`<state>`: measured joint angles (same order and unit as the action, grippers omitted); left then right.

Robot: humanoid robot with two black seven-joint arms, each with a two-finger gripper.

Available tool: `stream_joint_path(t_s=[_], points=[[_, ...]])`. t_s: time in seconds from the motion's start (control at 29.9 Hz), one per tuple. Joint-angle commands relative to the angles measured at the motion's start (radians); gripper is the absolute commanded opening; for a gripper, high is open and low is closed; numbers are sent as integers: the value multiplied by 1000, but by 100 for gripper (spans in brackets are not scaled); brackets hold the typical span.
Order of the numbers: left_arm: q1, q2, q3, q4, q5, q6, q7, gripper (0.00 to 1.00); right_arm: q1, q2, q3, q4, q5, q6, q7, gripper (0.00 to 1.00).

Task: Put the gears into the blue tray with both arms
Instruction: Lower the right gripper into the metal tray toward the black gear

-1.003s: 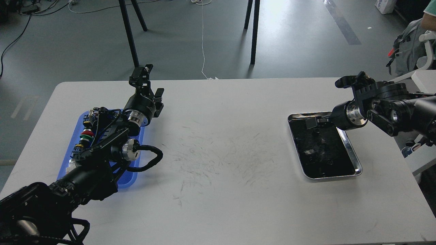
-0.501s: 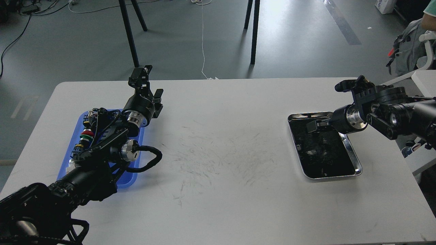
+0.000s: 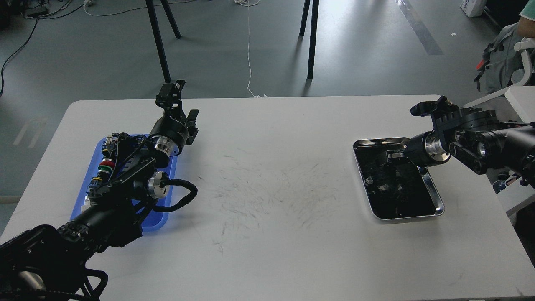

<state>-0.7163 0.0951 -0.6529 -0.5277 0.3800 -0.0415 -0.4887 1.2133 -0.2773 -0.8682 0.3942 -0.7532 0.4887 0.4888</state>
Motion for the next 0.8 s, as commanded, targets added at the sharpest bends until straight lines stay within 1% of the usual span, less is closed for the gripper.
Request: stream_joint_path(t_s=[0.0, 0.1, 0.33, 0.57, 0.77], points=[[1, 2, 1, 0, 2, -1, 0, 98, 2, 1, 0, 2, 0, 0, 0, 46], [1, 0, -1, 0, 2, -1, 0, 98, 3, 3, 0, 5, 0, 0, 0, 39], [1, 2, 1, 0, 0, -1, 0, 98, 11, 10, 0, 0, -1, 0, 0, 39], [1, 5, 1, 0, 0, -1, 0, 98, 12, 10, 0, 8, 0, 0, 0, 33], [1, 5, -1, 2, 2, -1, 0, 98, 9, 10, -2, 9, -1, 0, 0, 33]])
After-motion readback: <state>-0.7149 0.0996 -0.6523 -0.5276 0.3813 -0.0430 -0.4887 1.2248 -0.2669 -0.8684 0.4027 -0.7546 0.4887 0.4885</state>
